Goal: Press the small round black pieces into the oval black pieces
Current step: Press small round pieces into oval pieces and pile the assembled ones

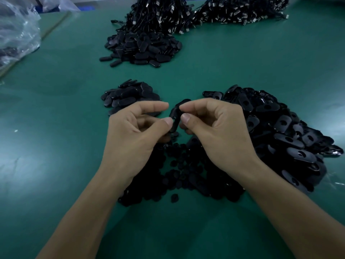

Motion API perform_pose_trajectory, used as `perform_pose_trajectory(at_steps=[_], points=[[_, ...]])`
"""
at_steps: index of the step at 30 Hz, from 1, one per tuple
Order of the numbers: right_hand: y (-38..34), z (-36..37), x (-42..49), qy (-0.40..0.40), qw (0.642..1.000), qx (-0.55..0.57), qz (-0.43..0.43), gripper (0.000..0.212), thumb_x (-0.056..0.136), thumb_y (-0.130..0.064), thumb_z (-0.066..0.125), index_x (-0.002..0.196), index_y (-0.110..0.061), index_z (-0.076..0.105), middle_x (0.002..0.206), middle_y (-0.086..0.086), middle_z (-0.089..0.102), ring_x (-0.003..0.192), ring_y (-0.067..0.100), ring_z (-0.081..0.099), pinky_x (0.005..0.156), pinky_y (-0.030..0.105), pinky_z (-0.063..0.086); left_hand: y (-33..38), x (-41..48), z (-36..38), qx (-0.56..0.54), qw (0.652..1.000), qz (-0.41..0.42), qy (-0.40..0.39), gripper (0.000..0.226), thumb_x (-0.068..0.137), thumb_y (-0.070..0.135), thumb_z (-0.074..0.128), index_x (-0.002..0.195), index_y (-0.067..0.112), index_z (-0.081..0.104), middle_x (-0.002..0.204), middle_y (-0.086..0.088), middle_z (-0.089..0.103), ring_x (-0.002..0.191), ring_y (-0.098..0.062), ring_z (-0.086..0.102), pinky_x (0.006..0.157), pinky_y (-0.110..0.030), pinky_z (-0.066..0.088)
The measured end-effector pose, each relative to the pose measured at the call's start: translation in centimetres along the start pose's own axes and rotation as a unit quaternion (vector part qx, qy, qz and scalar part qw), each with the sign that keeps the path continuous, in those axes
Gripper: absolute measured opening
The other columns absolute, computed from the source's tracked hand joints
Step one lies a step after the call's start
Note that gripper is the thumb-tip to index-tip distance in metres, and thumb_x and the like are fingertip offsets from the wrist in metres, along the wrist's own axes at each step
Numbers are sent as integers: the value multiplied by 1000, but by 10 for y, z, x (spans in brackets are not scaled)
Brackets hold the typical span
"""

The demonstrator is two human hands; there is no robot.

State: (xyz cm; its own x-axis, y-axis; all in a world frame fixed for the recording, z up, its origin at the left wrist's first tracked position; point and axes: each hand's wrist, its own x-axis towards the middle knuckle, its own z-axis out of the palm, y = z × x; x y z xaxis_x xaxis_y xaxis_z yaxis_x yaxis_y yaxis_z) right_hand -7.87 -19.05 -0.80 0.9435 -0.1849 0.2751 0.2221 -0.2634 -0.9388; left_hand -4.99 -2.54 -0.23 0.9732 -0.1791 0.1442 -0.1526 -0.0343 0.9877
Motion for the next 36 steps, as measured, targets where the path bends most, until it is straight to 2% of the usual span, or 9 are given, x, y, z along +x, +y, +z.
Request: perform_pose_trajectory(at_steps=[5,9,15,19,23,26,30,33,36], points=[[-3,0,0,-6,999,32,-22,16,91,-9,72,98,-23,75,87,-11,75,83,6,71,76,20,55,1,0,0,32,998,-5,-51,42,75,21,76,116,29,70,70,1,74,61,-8,67,67,-18,56],[-5,1,-2,6,999,25,-45,16,91,-8,72,99,-22,74,86,-11,74,83,5,70,75,17,53,1,-2,2,22,998,38,-39,26,82,15,74,102,32,74,72,-2,75,63,-11,71,62,-19,55],[-6,1,-3,11,999,16,-35,12,90,-10,74,93,-22,73,82,-11,72,77,5,68,71,16,52,0,-1,4,-34,999,14,20,8,93,11,70,89,18,71,81,-6,78,74,-19,76,66,-23,59],[-6,2,-3,4,1000,6,-30,12,90,-10,73,91,-23,74,78,-9,72,73,8,68,68,18,53,1,0,4,-43,997,0,56,13,94,17,70,84,21,78,85,-7,78,82,-22,76,74,-26,60],[-7,3,-3,1,1000,7,-24,13,90,-11,74,91,-24,74,79,-10,73,74,9,70,69,18,54,2,0,5,-75,995,-13,67,6,92,11,71,89,13,76,79,-5,76,73,-19,75,68,-23,59],[-8,2,-4,1,1000,5,-25,13,89,-12,75,91,-24,75,79,-10,73,75,9,71,69,19,54,2,0,6,-71,995,-14,63,8,90,6,73,97,11,74,79,-6,77,71,-19,76,65,-22,59],[-9,2,-5,3,1000,-10,-25,13,90,-12,74,92,-25,76,79,-13,74,75,6,71,71,18,55,0,-2,7,-52,998,9,43,13,89,2,73,90,14,76,80,-5,77,75,-19,76,69,-24,60],[-10,1,-5,0,1000,-20,-23,14,90,-11,73,93,-24,76,80,-14,74,76,4,71,72,18,56,-1,-3,8,-31,999,24,29,12,84,9,75,87,21,77,82,-3,78,80,-19,77,74,-28,61],[-10,1,-6,0,999,-32,-17,17,89,-11,74,90,-28,72,80,-14,73,77,5,71,73,24,59,-2,-3,9,-21,999,32,26,12,81,14,74,87,23,77,83,-3,78,80,-19,77,74,-28,61]])
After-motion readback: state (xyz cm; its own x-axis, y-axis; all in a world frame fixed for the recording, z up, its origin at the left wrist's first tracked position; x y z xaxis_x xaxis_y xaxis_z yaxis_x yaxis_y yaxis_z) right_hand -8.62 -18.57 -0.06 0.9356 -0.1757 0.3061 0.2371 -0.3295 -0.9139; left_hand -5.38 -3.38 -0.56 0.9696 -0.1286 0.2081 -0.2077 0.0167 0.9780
